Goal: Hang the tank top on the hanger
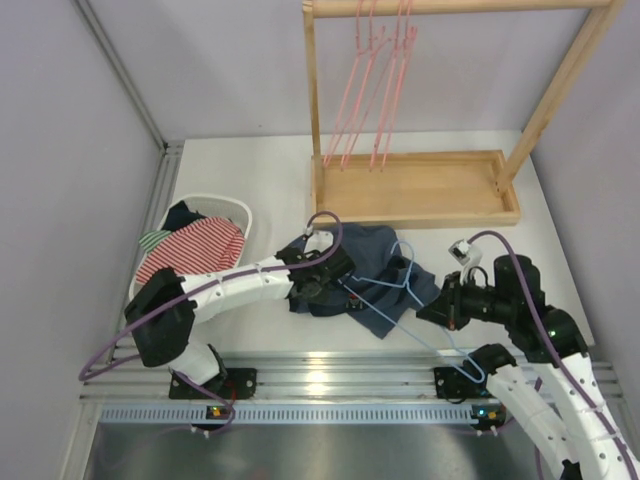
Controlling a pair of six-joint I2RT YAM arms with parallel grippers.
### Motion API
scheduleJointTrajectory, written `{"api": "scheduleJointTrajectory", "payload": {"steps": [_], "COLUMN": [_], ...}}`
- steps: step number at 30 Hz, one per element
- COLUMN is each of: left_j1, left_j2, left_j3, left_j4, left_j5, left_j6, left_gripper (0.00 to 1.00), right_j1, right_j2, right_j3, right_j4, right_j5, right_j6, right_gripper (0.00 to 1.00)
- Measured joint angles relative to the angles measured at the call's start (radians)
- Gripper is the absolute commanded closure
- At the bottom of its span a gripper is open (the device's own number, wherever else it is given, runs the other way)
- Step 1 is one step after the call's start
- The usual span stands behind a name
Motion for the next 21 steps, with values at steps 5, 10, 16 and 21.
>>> {"api": "scheduleJointTrajectory", "payload": {"steps": [5, 10, 16, 21], "left_j1": [0.0, -0.001, -0.001, -0.002], "left_j2": [0.018, 0.018, 0.014, 0.008], "left_j3": [0.003, 0.006, 0.008, 0.01], "left_j4": [-0.005, -0.006, -0.007, -0.007], "left_j5": [-0.002, -0.008, -0.006, 0.005], "left_j6": [0.001, 0.006, 0.014, 0.027], "left_gripper": [0.83, 1.0, 1.0, 1.0], "right_j1": [0.003, 0.02, 0.107, 0.315], "right_j2": [-0.001, 0.003, 0.023, 0.064], "right_j3": [-0.015, -0.019, -0.066, -0.077], "right_j4": [-0.001, 0.004, 0.05, 0.147], "right_j5": [-0.018, -0.034, -0.025, 0.085], "right_j6": [0.001, 0.003, 0.037, 0.117], "right_gripper": [1.0, 1.0, 1.0, 1.0]}}
